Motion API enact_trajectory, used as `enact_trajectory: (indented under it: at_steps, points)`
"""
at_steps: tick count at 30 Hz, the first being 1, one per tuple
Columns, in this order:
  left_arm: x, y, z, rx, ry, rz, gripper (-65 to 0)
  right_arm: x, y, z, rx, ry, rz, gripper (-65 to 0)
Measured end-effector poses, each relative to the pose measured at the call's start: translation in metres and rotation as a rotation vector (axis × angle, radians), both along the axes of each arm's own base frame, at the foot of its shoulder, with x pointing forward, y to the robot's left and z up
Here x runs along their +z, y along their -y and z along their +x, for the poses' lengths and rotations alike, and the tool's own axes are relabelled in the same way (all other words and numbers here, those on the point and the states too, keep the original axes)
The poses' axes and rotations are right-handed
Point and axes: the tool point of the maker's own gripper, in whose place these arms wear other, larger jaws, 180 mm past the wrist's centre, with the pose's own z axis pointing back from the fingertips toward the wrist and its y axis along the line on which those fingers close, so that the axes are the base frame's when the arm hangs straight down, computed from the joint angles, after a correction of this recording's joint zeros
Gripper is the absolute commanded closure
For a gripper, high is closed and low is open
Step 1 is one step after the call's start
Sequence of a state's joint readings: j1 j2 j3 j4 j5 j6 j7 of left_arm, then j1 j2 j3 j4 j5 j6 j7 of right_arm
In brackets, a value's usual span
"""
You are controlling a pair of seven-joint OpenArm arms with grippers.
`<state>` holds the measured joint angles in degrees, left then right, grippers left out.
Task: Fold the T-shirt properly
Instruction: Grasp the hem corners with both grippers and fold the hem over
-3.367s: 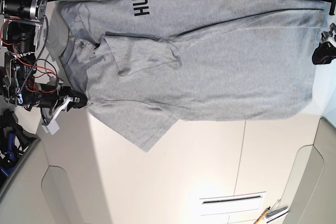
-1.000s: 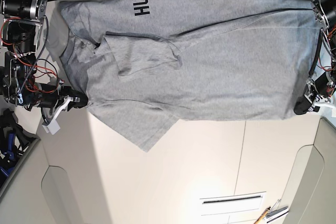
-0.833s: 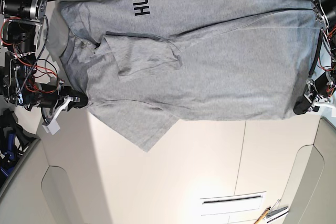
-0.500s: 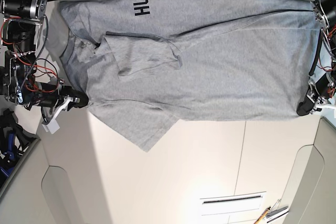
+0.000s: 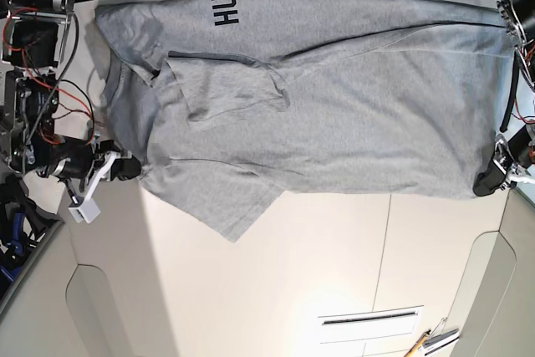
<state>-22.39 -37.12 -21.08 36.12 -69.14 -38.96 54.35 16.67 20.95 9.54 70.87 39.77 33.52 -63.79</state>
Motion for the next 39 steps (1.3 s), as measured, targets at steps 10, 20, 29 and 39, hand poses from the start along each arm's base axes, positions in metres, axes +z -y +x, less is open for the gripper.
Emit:
enact_trajectory:
  at_steps: [10, 20, 29, 39]
  points:
    - [0.034, 0.002, -0.007, -0.112, 0.033, 0.017, 0.0, 0.007, 0.004, -0.045, 0.057, 0.066, -0.169, 0.0]
    - [0.015, 0.01, -0.062, -0.244, -0.109, -0.002, 0.0, 0.018, 0.032, -0.073, -0.034, 0.075, -0.175, 0.0]
    - [0.012, 0.001, -0.076, -0.246, -0.145, 0.014, 0.0, 0.016, 0.033, -0.112, -0.025, 0.043, -0.186, 0.0]
    - [0.001, -0.006, -0.101, -0.27, -0.23, 0.027, 0.0, 0.021, 0.024, -0.152, 0.039, 0.031, -0.261, 0.0]
